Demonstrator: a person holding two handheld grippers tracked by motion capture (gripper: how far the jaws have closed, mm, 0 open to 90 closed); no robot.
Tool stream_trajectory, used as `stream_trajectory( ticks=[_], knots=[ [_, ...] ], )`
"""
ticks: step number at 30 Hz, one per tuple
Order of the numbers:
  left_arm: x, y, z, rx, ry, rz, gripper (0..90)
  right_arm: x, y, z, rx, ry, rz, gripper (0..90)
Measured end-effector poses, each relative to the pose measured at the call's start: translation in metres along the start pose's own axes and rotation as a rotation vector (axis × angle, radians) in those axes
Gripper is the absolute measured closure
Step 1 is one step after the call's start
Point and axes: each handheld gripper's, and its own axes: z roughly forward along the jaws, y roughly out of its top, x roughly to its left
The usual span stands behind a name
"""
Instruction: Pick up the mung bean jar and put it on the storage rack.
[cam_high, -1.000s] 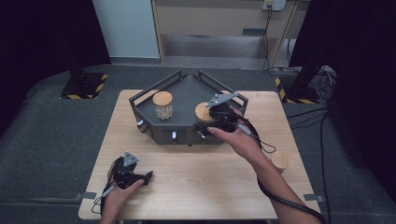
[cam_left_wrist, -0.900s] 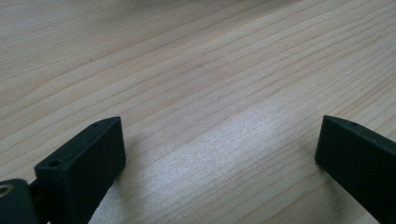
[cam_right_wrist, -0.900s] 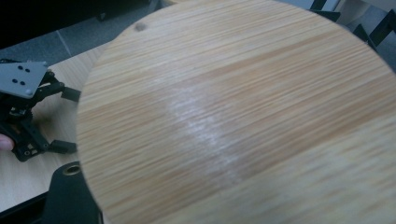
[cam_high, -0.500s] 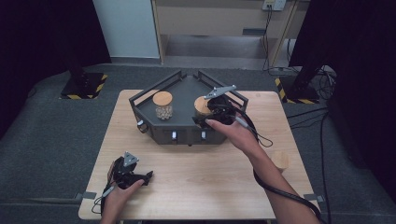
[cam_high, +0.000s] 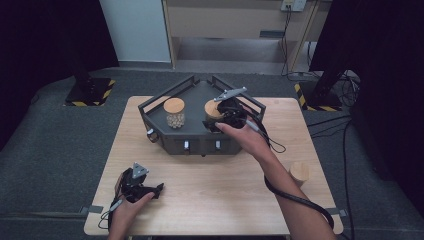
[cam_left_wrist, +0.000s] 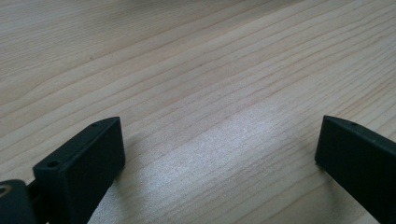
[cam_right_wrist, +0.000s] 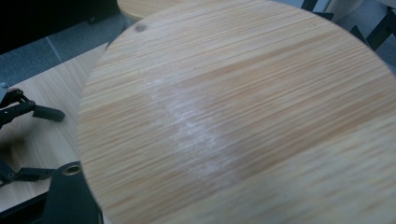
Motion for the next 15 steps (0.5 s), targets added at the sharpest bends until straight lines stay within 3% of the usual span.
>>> stream_trajectory(
  ticks=[15],
  knots=[
    [-0.001,0.0,0.0,0.0,0.003,0.0,0.0,-0.01,0.013,0.025,0.013,0.002,0.016,25.9]
  ],
)
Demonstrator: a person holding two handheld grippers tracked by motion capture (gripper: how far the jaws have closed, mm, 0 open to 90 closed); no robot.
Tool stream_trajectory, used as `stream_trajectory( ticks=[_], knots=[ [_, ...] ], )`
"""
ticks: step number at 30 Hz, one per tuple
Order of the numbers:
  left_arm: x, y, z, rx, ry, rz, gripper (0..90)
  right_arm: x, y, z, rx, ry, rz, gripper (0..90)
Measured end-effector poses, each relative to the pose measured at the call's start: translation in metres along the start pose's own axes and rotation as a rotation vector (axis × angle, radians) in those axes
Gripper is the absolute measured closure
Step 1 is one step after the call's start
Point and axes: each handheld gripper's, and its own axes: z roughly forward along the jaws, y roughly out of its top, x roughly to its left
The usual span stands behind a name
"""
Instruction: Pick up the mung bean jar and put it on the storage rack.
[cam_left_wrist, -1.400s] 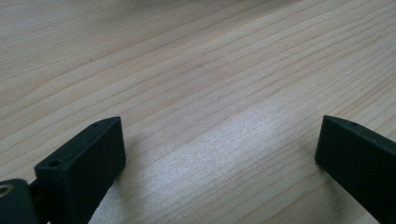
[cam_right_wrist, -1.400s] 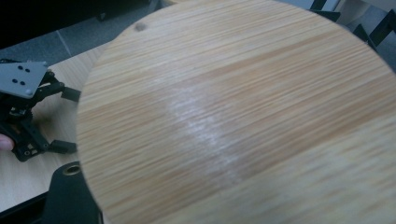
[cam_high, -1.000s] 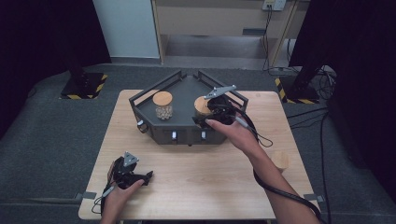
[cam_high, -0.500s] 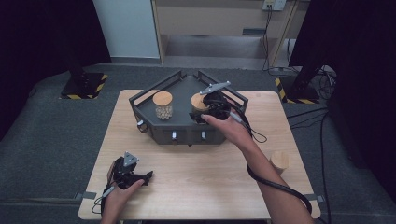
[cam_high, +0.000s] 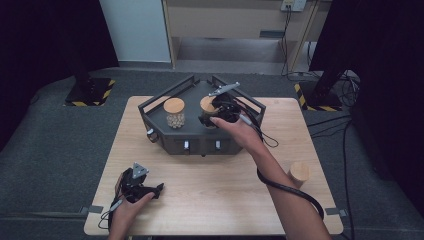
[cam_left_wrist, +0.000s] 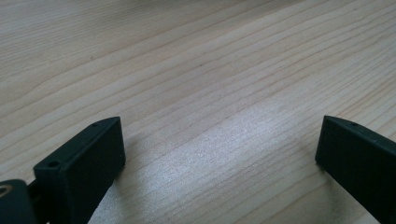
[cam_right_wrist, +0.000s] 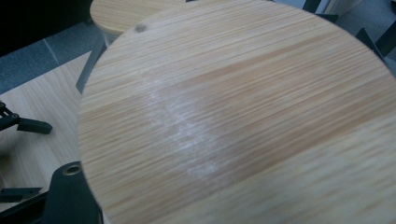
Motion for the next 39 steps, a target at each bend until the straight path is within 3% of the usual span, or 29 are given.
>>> stream_trajectory(
  ticks=[17,39],
  knots=[
    [0.0,0.0,0.0,0.0,-0.001,0.0,0.0,-0.011,0.007,0.021,0.021,-0.008,0.019,25.9],
    [0.0,0.0,0.0,0.0,0.0,0.0,0.0,-0.005,0.004,0.048,0.057,-0.006,0.018,25.9]
  ],
)
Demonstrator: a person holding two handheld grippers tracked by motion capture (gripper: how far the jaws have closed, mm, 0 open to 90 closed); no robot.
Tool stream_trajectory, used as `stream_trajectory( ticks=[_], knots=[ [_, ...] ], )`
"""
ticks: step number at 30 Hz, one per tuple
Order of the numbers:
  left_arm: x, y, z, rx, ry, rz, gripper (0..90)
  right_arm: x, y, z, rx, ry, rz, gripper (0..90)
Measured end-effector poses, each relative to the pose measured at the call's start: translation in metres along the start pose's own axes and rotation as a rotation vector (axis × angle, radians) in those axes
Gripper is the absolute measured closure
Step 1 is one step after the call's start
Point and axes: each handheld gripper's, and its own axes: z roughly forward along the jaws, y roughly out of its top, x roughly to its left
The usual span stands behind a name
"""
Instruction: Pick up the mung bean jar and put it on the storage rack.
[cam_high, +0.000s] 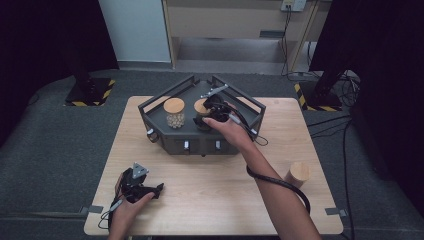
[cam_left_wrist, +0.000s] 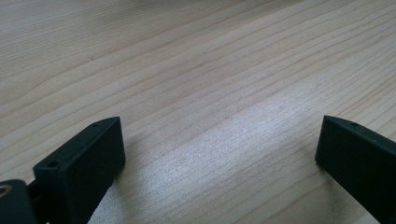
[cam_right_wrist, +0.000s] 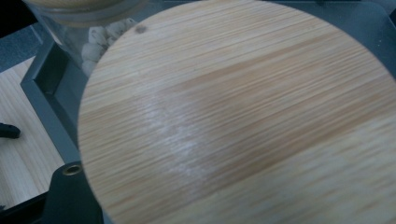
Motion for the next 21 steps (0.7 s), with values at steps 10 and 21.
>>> stream_trajectory(
  ticks=[10,21],
  knots=[
    [-0.0001,0.0,0.0,0.0,0.001,0.0,0.0,-0.0016,-0.0032,0.0041,0.009,0.0,0.006,25.9],
    [-0.0002,0.0,0.0,0.0,0.001,0.0,0.0,0.0001,-0.0079,0.0057,-0.002,-0.004,-0.001,25.8]
  ],
)
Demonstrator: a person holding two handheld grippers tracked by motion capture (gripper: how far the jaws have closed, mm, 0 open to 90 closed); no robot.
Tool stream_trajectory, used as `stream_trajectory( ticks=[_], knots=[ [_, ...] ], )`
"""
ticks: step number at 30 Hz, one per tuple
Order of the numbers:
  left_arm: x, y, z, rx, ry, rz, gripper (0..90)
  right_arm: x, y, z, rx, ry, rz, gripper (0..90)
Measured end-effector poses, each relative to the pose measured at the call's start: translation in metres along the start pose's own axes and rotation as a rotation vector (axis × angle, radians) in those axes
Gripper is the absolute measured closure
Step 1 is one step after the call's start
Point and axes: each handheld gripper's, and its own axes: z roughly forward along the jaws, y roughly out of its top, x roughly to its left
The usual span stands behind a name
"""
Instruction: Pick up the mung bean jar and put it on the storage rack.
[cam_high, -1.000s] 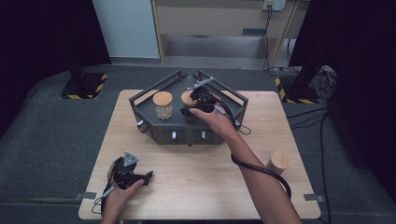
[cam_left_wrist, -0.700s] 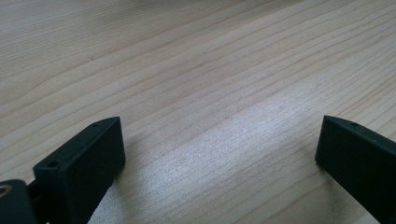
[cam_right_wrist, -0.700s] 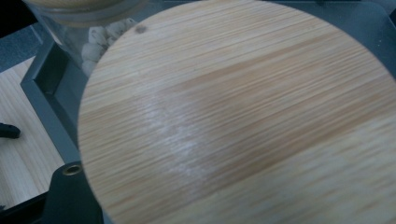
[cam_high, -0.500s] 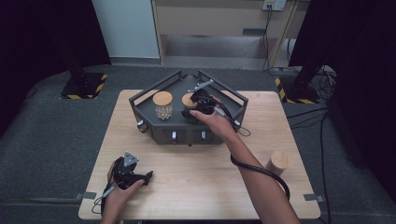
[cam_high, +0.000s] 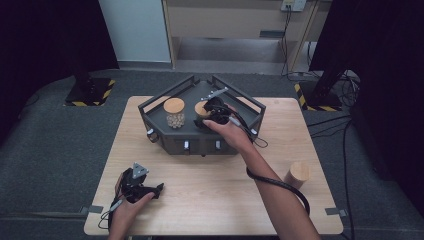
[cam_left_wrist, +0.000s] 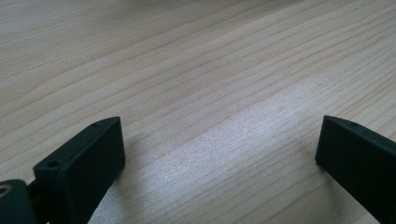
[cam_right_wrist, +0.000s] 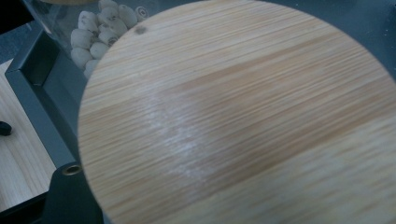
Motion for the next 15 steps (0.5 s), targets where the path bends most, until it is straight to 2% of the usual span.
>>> stream_trajectory(
  ticks=[15],
  knots=[
    [-0.0002,0.0,0.0,0.0,0.001,0.0,0.0,0.0011,-0.0061,0.0006,-0.02,-0.001,0.0,25.0]
  ],
)
